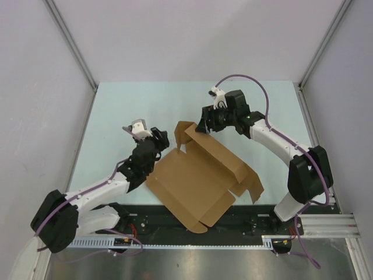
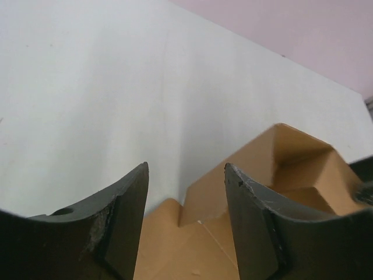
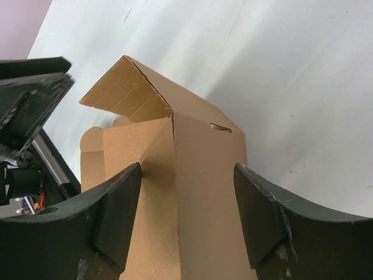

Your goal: Fold the paper box

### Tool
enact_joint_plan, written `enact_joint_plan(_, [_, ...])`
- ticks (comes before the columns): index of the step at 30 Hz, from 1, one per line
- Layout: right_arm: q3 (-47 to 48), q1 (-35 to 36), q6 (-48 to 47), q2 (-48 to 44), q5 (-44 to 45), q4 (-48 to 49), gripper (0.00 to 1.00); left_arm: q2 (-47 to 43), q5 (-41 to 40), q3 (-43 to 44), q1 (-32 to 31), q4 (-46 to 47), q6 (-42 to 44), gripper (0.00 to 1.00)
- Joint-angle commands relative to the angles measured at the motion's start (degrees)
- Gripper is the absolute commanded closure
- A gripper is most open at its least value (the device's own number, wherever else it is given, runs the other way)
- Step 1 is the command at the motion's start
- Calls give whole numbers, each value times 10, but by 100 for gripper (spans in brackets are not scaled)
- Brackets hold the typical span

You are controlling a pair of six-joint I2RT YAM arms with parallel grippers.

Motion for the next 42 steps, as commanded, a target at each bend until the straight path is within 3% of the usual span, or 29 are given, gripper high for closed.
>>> enact_joint_plan(1, [2,3,-11,3,9,-11,31,43,21,17,23,-13,-42,39])
enact_joint_plan(14, [2,3,-10,3,6,-9,31,189,115,70,62,52,-45,39])
enact_joint_plan(18, [2,2,-8,5,6,-4,31,195,176,56,61,95,-57,43])
enact_joint_plan(29, [2,1,-5,9,3,-2,31,146,221,-19,48,159,-91,48])
enact_joint_plan(42, [2,5,-3,12,1,-3,31,196,246,0,-11,204,-78,49])
